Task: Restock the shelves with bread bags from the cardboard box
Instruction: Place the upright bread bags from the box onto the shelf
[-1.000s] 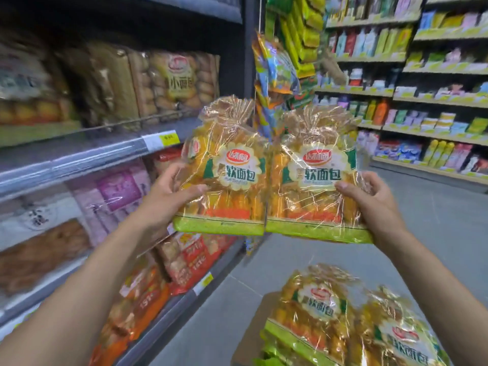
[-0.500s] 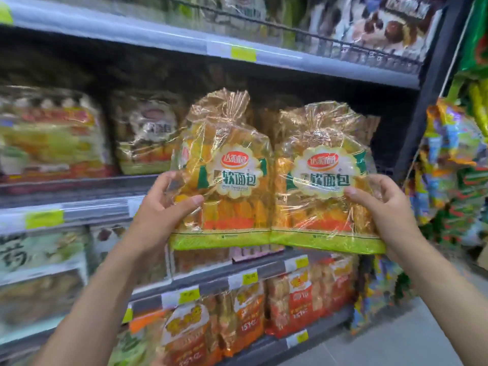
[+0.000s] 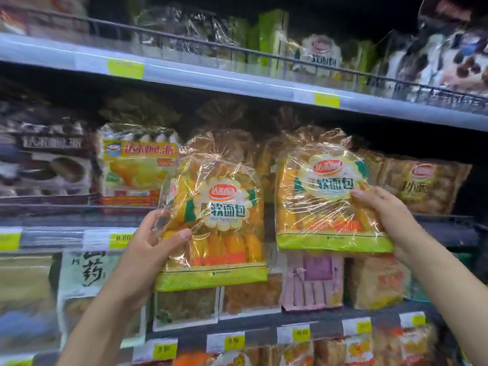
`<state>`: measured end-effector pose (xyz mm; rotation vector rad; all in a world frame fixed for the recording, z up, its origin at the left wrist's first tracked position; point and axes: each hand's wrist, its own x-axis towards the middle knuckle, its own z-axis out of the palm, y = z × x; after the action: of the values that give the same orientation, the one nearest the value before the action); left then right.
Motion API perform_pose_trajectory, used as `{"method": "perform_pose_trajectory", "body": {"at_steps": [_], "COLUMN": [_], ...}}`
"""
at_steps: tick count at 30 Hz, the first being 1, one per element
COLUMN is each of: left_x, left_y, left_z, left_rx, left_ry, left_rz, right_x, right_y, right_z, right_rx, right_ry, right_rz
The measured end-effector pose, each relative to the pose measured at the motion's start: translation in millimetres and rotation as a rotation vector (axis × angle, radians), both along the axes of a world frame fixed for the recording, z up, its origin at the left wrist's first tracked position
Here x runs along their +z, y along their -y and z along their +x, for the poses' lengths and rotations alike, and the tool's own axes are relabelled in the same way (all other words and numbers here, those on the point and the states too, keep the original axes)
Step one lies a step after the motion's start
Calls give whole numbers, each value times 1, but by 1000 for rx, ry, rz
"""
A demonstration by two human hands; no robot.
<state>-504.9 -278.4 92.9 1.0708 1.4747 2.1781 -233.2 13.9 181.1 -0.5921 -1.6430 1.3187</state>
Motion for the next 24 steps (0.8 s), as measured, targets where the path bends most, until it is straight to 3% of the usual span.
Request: {"method": "perform_pose_trajectory", "body": {"at_steps": [6, 11, 21, 24], "left_x": [-6, -9, -13, -11], "left_y": [-1, -7, -11, -9], "left_z": [-16, -23, -23, -20], "left_rx": [-17, -44, -40, -43], "left_ry": [48, 52, 71, 74], "left_rz": [13, 0, -23, -13], "right_x": [27, 44, 20, 18], "right_y": [-28, -41, -70, -68], "right_z": [-41, -72, -105, -102], "right_rx": [143, 70, -218, -438], "right_ry": [-47, -4, 226, 232], "right_rz": [-185, -183, 24, 278]}}
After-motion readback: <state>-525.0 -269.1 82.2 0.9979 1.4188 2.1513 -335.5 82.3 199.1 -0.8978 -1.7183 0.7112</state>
